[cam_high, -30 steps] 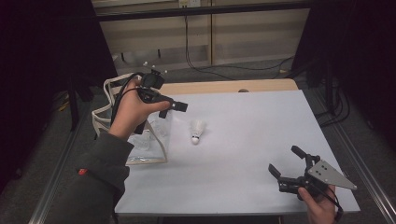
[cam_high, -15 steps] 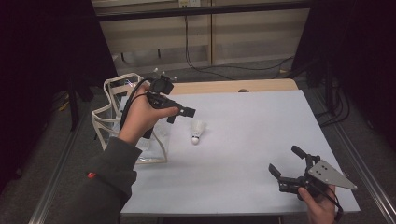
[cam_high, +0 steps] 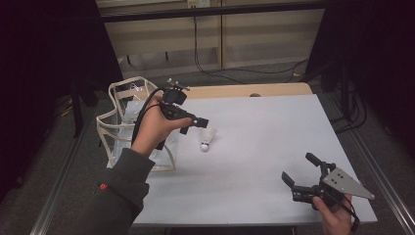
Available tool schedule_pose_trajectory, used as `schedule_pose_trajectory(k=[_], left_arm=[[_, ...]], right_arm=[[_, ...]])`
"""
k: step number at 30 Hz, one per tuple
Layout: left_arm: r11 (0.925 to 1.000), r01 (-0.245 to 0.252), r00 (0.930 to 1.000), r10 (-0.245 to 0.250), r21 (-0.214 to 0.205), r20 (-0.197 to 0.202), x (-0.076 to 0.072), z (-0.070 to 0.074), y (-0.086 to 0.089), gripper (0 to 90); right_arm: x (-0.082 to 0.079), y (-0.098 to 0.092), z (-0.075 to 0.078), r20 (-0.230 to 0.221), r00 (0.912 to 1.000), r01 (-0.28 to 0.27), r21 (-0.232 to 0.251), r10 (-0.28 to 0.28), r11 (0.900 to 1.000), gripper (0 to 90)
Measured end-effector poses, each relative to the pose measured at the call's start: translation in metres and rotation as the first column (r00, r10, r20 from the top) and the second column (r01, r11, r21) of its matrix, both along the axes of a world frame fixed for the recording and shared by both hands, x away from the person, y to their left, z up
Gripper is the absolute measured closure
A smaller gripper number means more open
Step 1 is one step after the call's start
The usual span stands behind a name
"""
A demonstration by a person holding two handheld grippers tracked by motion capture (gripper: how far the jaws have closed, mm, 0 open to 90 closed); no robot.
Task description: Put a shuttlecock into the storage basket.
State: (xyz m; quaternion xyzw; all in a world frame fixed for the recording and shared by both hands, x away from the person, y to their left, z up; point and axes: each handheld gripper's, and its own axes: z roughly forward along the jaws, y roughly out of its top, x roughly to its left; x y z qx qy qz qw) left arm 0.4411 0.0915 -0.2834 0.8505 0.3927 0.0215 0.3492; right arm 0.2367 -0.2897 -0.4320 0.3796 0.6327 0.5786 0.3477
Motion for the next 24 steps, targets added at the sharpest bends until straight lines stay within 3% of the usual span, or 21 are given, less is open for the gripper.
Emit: schedule_pose_trajectory(k=[24], left_arm=[[1.0000, -0.007, 0.9999, 0.007, 0.004, -0.012, -0.002, -0.033, -0.011, 5.3]], right_arm=[[0.000, 0.000, 0.000, -0.001, 1.0000, -0.003, 0.000, 0.003, 1.0000, 1.6]])
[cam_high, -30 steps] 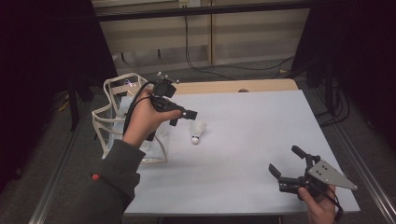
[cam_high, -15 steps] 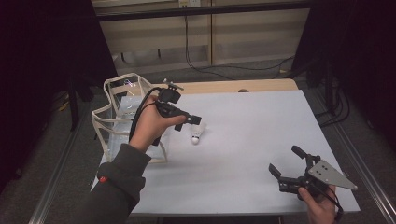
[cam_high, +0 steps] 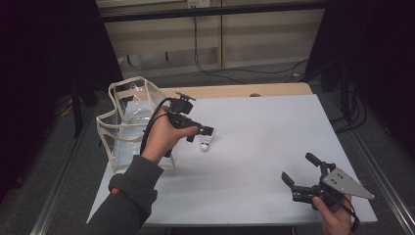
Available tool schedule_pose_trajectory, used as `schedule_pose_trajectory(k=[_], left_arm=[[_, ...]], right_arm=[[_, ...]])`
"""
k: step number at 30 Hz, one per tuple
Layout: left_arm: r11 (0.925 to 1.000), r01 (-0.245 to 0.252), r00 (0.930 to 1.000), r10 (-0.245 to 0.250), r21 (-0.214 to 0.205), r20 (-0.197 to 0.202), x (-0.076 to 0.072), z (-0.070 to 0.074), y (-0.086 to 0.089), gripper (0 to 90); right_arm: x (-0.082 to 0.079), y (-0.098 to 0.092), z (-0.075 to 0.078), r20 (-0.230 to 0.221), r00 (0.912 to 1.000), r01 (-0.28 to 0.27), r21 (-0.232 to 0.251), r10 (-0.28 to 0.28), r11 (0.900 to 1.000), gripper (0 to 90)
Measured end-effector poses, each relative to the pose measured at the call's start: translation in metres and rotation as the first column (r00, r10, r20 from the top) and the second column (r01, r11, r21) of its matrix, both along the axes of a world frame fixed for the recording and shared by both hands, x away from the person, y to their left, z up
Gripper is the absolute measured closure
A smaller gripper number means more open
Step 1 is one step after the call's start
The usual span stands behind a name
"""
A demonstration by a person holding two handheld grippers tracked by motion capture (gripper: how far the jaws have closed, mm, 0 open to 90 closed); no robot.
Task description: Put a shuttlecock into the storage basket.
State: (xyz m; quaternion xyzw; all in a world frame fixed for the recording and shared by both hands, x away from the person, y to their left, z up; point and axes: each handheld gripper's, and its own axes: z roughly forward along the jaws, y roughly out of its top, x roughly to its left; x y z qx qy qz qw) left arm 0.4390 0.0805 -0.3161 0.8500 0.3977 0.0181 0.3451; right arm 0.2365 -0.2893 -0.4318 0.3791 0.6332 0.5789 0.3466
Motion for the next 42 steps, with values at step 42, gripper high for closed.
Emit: schedule_pose_trajectory(k=[42], left_arm=[[0.9997, -0.026, 0.9995, 0.026, -0.002, -0.016, -0.007, -0.054, -0.015, 5.8]], right_arm=[[0.000, 0.000, 0.000, 0.000, 1.0000, -0.001, 0.004, 0.001, 1.0000, 1.6]])
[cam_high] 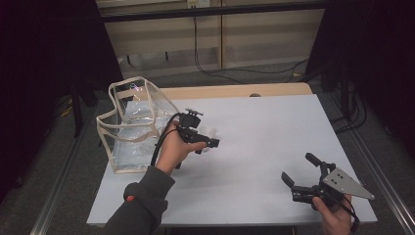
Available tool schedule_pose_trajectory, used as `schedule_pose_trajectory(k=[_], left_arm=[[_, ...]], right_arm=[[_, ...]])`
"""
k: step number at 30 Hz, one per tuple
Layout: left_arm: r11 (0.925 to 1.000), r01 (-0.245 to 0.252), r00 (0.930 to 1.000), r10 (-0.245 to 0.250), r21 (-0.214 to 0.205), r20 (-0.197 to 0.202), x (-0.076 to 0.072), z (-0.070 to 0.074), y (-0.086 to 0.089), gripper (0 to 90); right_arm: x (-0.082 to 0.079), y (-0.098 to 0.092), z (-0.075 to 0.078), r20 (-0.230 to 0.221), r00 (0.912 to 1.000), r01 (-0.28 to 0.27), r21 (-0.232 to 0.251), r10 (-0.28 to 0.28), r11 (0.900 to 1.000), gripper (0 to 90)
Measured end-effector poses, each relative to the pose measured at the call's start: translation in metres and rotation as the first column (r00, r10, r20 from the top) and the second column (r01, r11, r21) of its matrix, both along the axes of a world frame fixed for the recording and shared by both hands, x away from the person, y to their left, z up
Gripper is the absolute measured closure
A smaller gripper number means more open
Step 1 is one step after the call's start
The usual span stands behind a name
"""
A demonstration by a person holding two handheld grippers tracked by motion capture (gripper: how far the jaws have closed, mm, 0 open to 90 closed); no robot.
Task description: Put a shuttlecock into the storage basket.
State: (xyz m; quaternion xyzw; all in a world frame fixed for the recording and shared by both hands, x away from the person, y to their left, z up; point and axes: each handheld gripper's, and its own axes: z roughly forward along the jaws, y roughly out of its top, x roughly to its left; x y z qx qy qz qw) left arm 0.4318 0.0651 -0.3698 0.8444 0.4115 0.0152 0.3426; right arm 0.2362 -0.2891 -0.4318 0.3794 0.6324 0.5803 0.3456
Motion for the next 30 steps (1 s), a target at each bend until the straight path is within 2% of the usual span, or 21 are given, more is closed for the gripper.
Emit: schedule_pose_trajectory(k=[7, 12, 15, 30], left_arm=[[0.9997, 0.007, 1.0000, -0.007, 0.021, 0.001, 0.000, -0.006, -0.002, 6.9], [0.9990, -0.027, 0.9996, 0.027, 0.035, 0.007, 0.002, -0.013, -0.002, 7.5], [0.9991, -0.025, 0.9997, 0.025, 0.034, 0.000, 0.002, -0.016, -0.001, 8.6], [0.9971, -0.055, 0.9983, 0.054, 0.052, 0.022, 0.008, -0.028, -0.003, 15.4]], right_arm=[[0.000, 0.000, 0.000, 0.000, 1.0000, -0.001, 0.001, 0.001, 1.0000, 1.6], [0.000, 0.000, 0.000, 0.000, 1.0000, 0.000, 0.001, 0.000, 1.0000, 1.6], [0.000, 0.000, 0.000, -0.001, 1.0000, 0.000, 0.000, 0.000, 1.0000, 1.6], [0.000, 0.000, 0.000, 0.000, 1.0000, 0.000, 0.001, 0.000, 1.0000, 1.6]])
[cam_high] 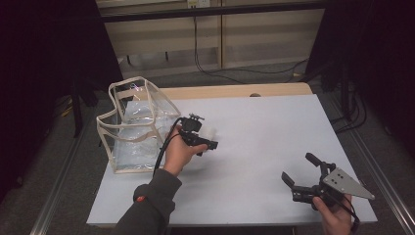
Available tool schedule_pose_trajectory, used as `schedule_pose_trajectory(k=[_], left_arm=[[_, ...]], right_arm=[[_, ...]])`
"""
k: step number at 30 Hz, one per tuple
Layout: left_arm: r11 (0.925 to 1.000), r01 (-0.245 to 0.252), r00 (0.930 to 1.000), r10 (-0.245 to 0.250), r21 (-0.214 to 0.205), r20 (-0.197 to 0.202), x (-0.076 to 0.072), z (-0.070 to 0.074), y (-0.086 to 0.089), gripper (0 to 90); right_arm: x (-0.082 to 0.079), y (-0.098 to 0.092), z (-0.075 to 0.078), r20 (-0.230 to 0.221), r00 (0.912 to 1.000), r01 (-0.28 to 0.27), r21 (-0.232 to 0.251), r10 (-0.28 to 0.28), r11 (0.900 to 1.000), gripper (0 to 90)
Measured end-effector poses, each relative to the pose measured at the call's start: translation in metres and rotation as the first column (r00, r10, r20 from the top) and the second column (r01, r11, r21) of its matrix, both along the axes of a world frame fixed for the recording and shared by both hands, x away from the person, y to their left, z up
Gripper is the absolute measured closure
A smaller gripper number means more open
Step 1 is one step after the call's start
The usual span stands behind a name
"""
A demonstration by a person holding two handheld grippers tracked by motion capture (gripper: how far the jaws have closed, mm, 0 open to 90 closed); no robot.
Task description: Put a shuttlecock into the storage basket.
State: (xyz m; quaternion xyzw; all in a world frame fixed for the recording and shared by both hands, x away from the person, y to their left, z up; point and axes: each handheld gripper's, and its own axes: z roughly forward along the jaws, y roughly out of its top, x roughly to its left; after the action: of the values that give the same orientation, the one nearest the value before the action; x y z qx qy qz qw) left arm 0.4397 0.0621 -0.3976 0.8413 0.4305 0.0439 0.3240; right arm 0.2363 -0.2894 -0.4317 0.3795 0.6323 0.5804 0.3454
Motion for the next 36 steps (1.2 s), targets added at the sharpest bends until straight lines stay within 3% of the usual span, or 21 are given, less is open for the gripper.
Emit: schedule_pose_trajectory(k=[15, 36], left_arm=[[0.9996, -0.014, 0.9999, 0.014, 0.025, 0.008, 0.004, -0.011, -0.002, 21.8], [0.9977, -0.054, 0.9985, 0.054, 0.041, 0.012, 0.008, -0.030, -0.005, 38.1]], right_arm=[[0.000, 0.000, 0.000, 0.001, 1.0000, -0.001, -0.001, 0.001, 1.0000, 1.6], [0.000, 0.000, 0.000, 0.001, 1.0000, -0.001, -0.001, 0.001, 1.0000, 1.6]])
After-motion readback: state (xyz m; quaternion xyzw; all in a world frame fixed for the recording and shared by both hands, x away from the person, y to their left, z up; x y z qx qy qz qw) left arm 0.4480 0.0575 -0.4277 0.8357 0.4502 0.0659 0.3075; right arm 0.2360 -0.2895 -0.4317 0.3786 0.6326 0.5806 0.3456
